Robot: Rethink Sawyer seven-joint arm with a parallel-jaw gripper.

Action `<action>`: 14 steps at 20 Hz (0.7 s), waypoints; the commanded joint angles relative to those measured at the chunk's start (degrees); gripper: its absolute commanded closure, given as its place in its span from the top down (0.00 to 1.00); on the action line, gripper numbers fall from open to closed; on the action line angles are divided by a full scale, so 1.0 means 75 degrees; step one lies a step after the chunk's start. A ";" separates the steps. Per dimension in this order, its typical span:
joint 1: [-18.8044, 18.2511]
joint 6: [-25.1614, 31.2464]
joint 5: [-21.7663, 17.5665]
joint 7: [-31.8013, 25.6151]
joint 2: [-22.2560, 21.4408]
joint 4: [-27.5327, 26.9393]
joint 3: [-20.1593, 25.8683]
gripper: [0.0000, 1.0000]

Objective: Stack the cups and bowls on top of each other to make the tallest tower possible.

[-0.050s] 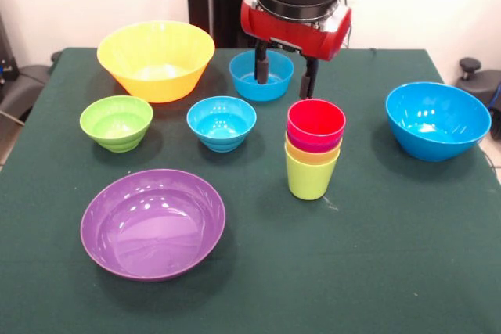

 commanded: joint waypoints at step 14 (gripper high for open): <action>-0.0324 -0.0904 -0.0868 -0.1128 0.0648 0.0478 0.0807 1.00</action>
